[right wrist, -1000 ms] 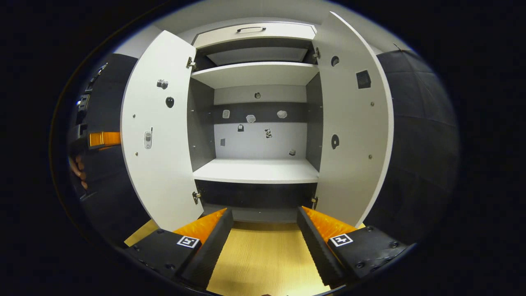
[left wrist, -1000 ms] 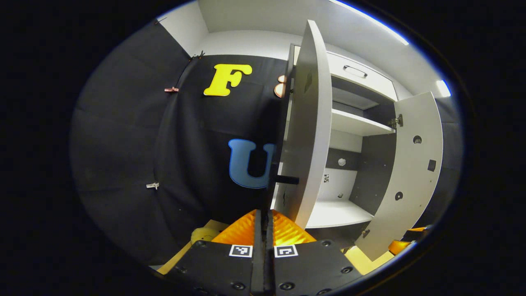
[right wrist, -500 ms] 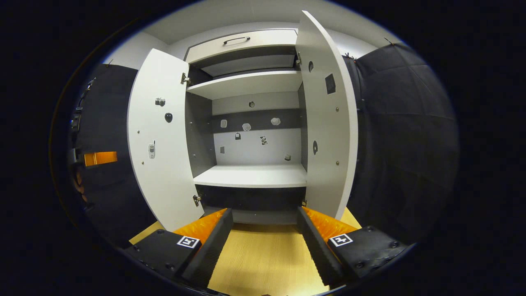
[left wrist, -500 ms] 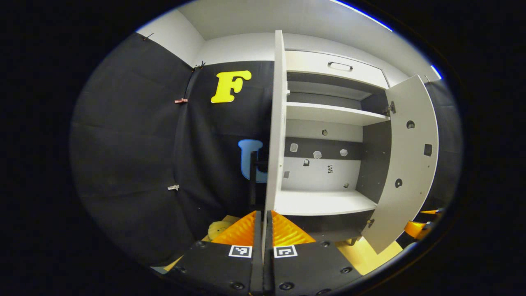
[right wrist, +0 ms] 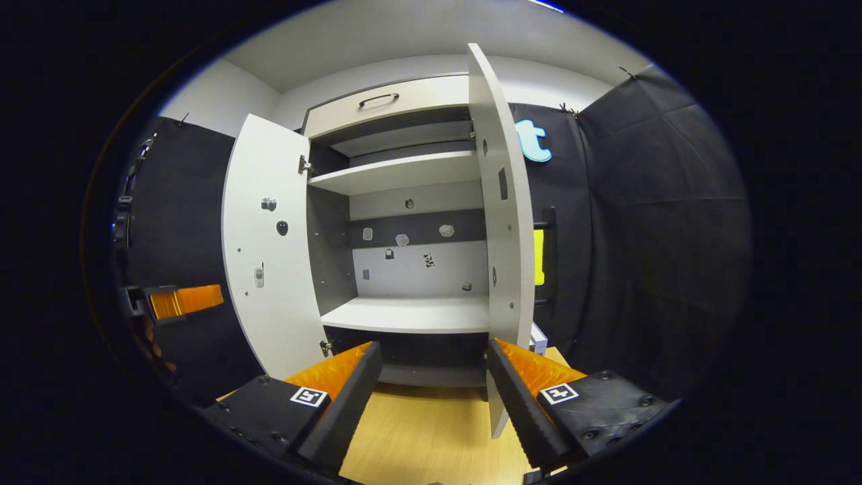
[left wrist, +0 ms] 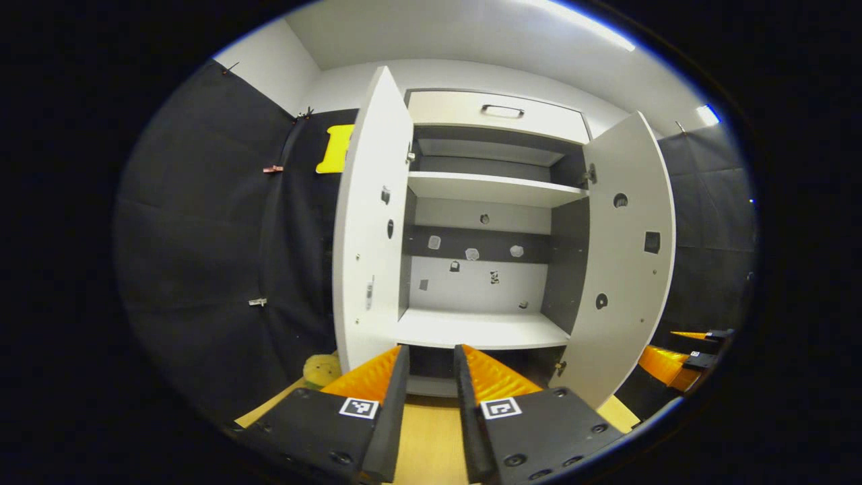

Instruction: Open the right door of the double-door shoe cabinet with the right hand, and open the left door with the left hand.

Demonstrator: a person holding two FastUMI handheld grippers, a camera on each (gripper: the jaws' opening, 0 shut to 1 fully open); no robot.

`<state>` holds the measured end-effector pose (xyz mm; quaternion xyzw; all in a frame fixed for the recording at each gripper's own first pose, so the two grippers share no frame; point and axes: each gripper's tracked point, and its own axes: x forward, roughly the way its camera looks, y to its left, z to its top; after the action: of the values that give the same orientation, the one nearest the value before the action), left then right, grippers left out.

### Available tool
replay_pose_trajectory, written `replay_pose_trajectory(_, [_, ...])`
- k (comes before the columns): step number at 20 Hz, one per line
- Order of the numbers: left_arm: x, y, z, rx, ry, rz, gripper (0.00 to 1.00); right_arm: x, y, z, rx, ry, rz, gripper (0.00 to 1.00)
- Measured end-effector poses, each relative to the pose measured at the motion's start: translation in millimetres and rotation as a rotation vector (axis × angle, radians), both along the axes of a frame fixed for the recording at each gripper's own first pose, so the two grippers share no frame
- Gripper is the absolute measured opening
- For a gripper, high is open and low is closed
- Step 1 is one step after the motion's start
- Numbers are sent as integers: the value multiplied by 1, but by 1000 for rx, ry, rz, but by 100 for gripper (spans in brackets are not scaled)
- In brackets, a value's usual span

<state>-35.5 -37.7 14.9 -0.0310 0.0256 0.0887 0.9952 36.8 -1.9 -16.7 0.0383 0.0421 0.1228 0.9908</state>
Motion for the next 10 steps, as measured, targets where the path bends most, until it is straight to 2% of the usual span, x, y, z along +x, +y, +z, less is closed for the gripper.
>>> replay_pose_trajectory(1, [3,-8,-2,0,-1,-11,47,-1,-2,1,3,-7,-7,98])
replay_pose_trajectory(2, [6,-14,-3,-2,-9,-28,58,-1,-3,1,4,-14,-16,98])
replay_pose_trajectory(3, [9,-19,-1,-1,-21,-46,62,-1,-7,-1,4,-17,-26,97])
replay_pose_trajectory(5, [9,-19,-1,11,-41,-56,77,-1,-8,-6,-4,-12,-43,97])
replay_pose_trajectory(6, [8,-16,-2,11,-45,-54,89,-1,-8,-11,-6,-4,-54,97])
replay_pose_trajectory(8, [9,-12,-6,-5,-43,-58,95,1,-7,-20,-8,21,-72,97])
replay_pose_trajectory(10, [6,-3,-9,-14,-44,-53,95,2,-6,-28,-15,36,-88,98])
